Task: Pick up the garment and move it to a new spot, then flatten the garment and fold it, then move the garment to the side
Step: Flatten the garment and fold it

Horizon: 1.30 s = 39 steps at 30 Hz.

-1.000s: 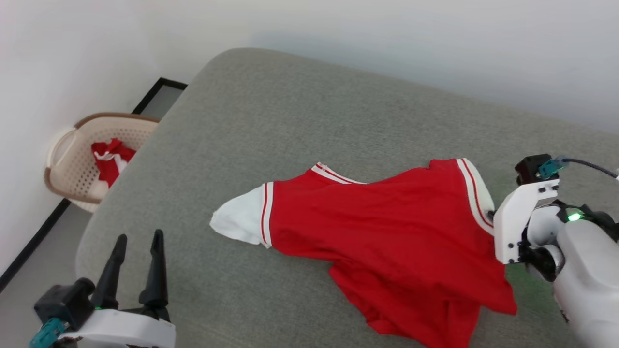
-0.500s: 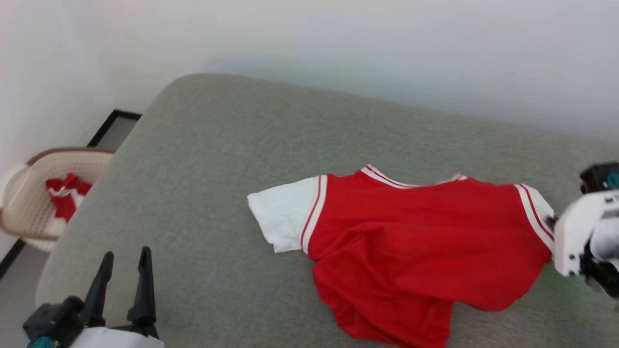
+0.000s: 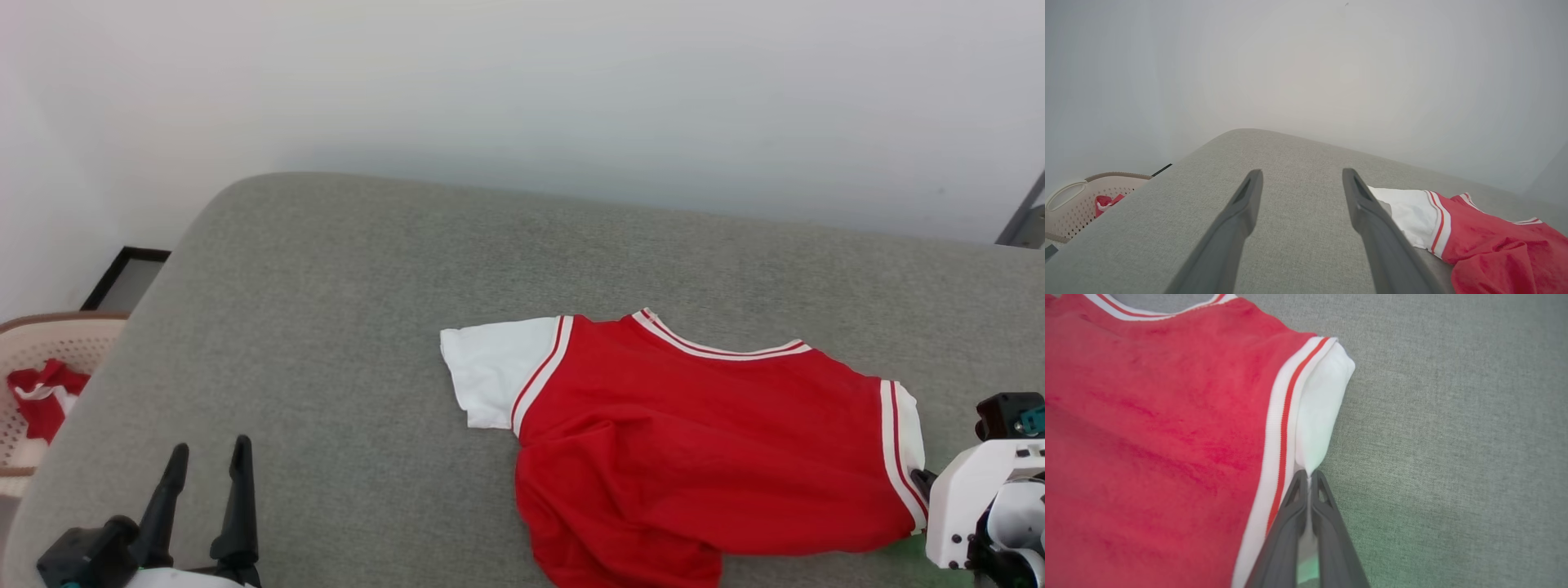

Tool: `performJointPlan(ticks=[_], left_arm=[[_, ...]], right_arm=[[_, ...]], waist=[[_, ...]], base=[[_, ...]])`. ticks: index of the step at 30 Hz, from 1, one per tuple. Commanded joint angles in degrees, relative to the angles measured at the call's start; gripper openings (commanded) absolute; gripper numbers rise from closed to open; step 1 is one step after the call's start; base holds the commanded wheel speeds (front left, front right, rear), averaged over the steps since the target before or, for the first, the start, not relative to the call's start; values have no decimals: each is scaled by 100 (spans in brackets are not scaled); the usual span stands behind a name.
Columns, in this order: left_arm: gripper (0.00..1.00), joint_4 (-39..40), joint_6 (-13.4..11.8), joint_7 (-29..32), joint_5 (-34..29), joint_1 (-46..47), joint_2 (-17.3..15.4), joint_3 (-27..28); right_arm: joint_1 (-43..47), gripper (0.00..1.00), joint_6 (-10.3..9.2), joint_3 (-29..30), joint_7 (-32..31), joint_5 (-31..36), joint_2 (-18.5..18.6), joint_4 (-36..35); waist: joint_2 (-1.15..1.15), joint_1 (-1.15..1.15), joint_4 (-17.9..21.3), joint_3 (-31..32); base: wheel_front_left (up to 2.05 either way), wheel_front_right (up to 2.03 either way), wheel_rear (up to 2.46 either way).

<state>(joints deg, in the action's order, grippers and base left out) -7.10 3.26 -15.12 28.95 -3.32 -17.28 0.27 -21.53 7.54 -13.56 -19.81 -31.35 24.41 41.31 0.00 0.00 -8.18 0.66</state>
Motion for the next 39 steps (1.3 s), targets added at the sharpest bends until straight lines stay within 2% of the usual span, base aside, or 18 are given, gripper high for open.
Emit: performJointPlan(ticks=[1, 2, 3, 4, 5, 6, 19, 25, 33, 34, 35, 36, 39], left_arm=[[100, -26, 22, -1, -38, 38, -2, 10], [100, -39, 24, -1, -54, 55, -1, 7], [100, -46, 26, -1, -72, 68, 6, 16], [100, -46, 26, -1, -72, 68, 6, 16], [100, -57, 30, -1, -84, 73, 10, 25], [100, -78, 38, -1, -85, 83, 7, 43], [100, -49, 70, -1, -74, 68, 31, 145], [100, -61, 81, -1, -96, 138, 51, 87], [100, -146, 87, -1, -140, 267, 57, -1], [100, -157, 90, -1, -136, 284, 59, -8], [100, -169, 93, -1, -135, 297, 64, -15], [100, -176, 98, -1, -136, 316, 71, -27], [100, -203, 95, -1, -134, 346, 84, -33]], right_arm=[[39, 0, -10, -21, 69, -22, -19, 46], [8, 6, -10, -18, 111, -19, -29, 97], [-28, 38, -10, -28, 139, -10, -45, 133], [-28, 38, -10, -28, 139, -10, -45, 133], [-68, 88, -10, -51, 155, -4, -57, 163], [-155, 100, -10, -81, 150, -21, -59, 198], [-211, 100, -10, 20, 260, -282, 97, -190], [-170, 100, -10, 206, 155, -332, -54, -13], [-349, 100, -10, 56, -37, -238, -236, 392], [-382, 90, -10, 51, -54, -243, -270, 472], [-393, 39, -10, 23, -66, -215, -276, 551], [-403, 0, -10, -19, -70, -173, -272, 639], [-491, 0, -10, -126, 75, -27, -231, 759]], waist=[[0, 0, 46, -1], [0, 0, 60, -3], [0, 0, 74, -6], [0, 0, 74, -6], [0, 0, 90, -8], [0, 0, 125, -9], [0, 0, 299, -42], [0, 0, 253, -118], [0, 0, 82, -272], [0, 0, 61, -285], [0, 0, 38, -298], [0, 0, 13, -309], [0, 0, -38, -329]], base=[[0, 0, 0], [0, 0, 0], [0, 0, 0], [0, 0, 0], [0, 0, 0], [0, 0, 0], [0, 0, 0], [0, 0, 0], [0, 0, 0], [0, 0, 0], [0, 0, 0], [0, 0, 0], [0, 0, 0]])
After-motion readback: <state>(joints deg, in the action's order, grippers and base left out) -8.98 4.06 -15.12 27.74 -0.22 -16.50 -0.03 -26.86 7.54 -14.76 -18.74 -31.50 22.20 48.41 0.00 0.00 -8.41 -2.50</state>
